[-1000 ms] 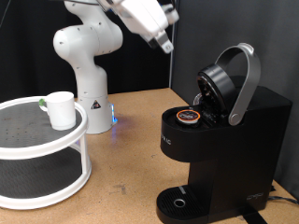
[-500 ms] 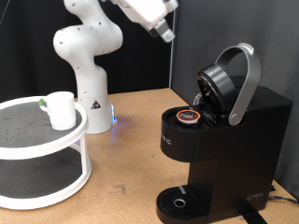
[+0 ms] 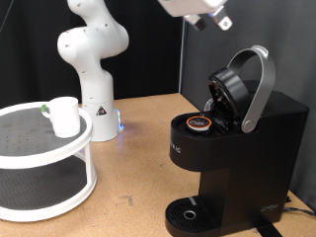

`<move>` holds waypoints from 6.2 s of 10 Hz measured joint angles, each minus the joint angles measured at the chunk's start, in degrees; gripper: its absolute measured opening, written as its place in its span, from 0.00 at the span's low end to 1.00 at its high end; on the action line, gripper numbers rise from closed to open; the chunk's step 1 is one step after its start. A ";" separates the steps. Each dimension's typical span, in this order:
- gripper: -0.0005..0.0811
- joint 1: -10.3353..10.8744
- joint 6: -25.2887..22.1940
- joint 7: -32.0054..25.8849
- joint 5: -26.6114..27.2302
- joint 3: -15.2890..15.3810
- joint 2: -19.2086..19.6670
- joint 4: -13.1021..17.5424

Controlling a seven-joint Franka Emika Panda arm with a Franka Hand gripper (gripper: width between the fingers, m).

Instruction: Make a cup of coffee with the keurig machine

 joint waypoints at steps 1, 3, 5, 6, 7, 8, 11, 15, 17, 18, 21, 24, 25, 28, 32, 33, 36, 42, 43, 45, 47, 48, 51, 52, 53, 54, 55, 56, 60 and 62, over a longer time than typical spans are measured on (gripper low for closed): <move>0.99 0.31 2.34 1.89 -0.24 1.70 0.50 0.16; 0.99 0.48 4.48 5.36 -2.42 4.13 2.24 1.40; 0.99 0.48 1.17 5.05 -1.92 3.71 2.29 1.70; 0.99 0.49 -2.30 5.04 -1.28 3.37 2.42 2.52; 0.99 0.55 -4.63 5.07 0.15 3.29 2.61 3.54; 0.99 0.74 -4.93 5.15 1.77 3.47 2.77 4.39; 0.99 2.21 -5.06 4.85 4.41 4.70 4.18 6.89; 0.99 3.27 -1.93 6.19 3.90 8.09 6.87 7.76; 0.99 3.35 -0.96 10.34 1.49 9.74 8.24 8.38; 0.99 3.35 -0.36 12.03 0.44 10.38 8.86 8.68; 0.97 3.35 0.31 15.05 -1.25 11.28 10.32 9.40; 0.52 3.32 0.35 16.33 -4.77 11.28 11.31 9.95; 0.35 3.29 0.39 16.74 -6.82 11.28 11.43 9.94; 0.13 3.17 0.53 16.96 -9.70 11.05 11.64 9.84; 0.01 2.45 0.69 16.71 -10.73 10.86 12.72 9.54; 0.01 2.40 0.71 16.70 -10.72 10.84 12.84 9.55; 0.01 2.01 -0.02 13.93 -10.67 10.38 12.40 9.55; 0.01 -1.11 -10.05 8.60 -15.02 6.73 10.46 10.04; 0.01 -1.84 -11.31 8.73 -17.08 6.22 10.66 10.27; 0.01 -2.99 -12.04 8.74 -21.13 5.41 11.05 9.81; 0.01 -3.59 -12.03 8.58 -23.81 5.09 11.20 8.95; 0.01 -3.80 -11.93 8.39 -24.46 5.00 11.28 8.61; 0.01 -4.59 -10.27 7.75 -27.96 4.73 11.78 5.96; 0.01 -4.79 -9.13 7.51 -28.85 4.67 12.31 4.58; 0.01 -4.89 -7.49 7.19 -29.33 4.59 12.85 3.13; 0.01 -4.91 -5.35 6.75 -29.50 4.58 13.32 1.45; 0.01 -4.92 -3.27 6.37 -29.53 4.58 13.86 -0.19; 0.01 -4.94 -1.90 6.20 -29.58 4.58 13.79 -0.56; 0.01 -4.95 0.04 5.31 -27.69 4.46 13.41 -1.28; 0.01 -4.84 0.90 1.37 -20.61 4.49 13.44 -1.31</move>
